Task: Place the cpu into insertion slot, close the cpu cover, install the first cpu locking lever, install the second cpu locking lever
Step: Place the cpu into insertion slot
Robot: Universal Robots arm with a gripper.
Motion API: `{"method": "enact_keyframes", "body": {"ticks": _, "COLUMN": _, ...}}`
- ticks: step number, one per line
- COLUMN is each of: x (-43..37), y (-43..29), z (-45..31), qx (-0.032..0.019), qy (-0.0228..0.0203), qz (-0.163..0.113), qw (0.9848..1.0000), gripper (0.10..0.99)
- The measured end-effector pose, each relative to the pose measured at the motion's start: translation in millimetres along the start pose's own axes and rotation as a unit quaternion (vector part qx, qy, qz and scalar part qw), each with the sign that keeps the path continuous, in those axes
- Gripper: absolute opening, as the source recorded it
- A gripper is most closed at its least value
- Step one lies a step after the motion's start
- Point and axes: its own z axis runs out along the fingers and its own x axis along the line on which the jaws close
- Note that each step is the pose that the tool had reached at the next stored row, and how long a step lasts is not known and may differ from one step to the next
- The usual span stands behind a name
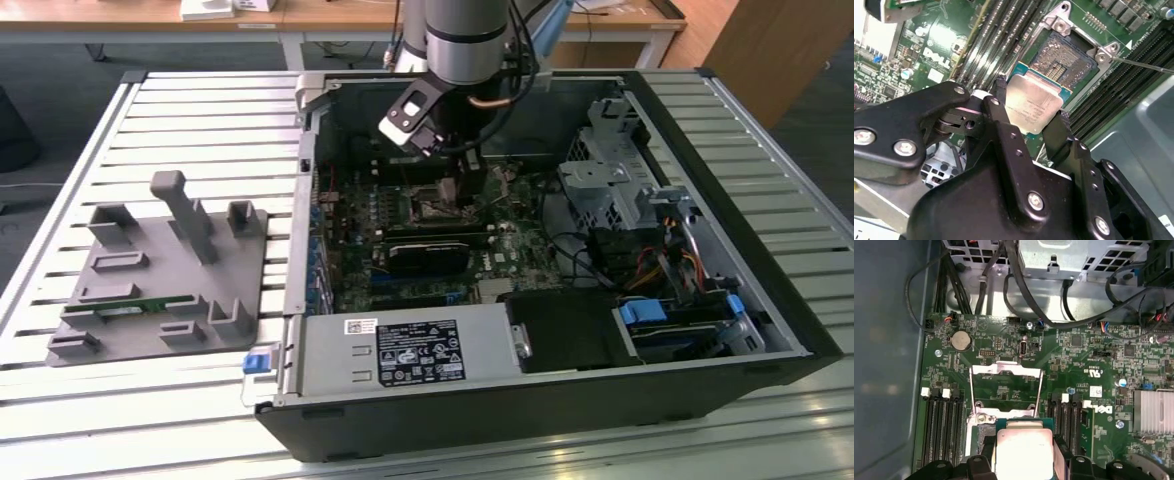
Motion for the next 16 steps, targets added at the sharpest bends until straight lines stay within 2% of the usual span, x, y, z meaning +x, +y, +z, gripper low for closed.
{"method": "enact_keyframes", "body": {"ticks": 2, "x": 0.9, "y": -2.4, "z": 0.7, "qx": 0.0, "qy": -0.0005, "qz": 0.005, "qw": 1.0, "gripper": 0.537}}
{"method": "enact_keyframes", "body": {"ticks": 3, "x": 2.7, "y": -6.1, "z": 1.0, "qx": 0.0001, "qy": -0.0008, "qz": 0.008, "qw": 1.0, "gripper": 0.537}}
{"method": "enact_keyframes", "body": {"ticks": 8, "x": 8.2, "y": -7.4, "z": 2.7, "qx": 0.0, "qy": -0.0012, "qz": 0.008, "qw": 1.0, "gripper": 0.537}}
{"method": "enact_keyframes", "body": {"ticks": 9, "x": 8.6, "y": -7.5, "z": 3.1, "qx": -0.0002, "qy": -0.0046, "qz": 0.008, "qw": 1.0, "gripper": 0.537}}
{"method": "enact_keyframes", "body": {"ticks": 12, "x": 11.7, "y": -8.1, "z": 4.9, "qx": -0.0003, "qy": -0.0196, "qz": 0.007, "qw": 0.9998, "gripper": 0.537}}
{"method": "enact_keyframes", "body": {"ticks": 13, "x": 13.3, "y": -8.3, "z": 5.8, "qx": -0.0002, "qy": -0.0214, "qz": 0.007, "qw": 0.9997, "gripper": 0.537}}
{"method": "enact_keyframes", "body": {"ticks": 16, "x": 14.6, "y": -9.3, "z": 7.1, "qx": -0.0003, "qy": -0.0207, "qz": 0.007, "qw": 0.9998, "gripper": 0.537}}
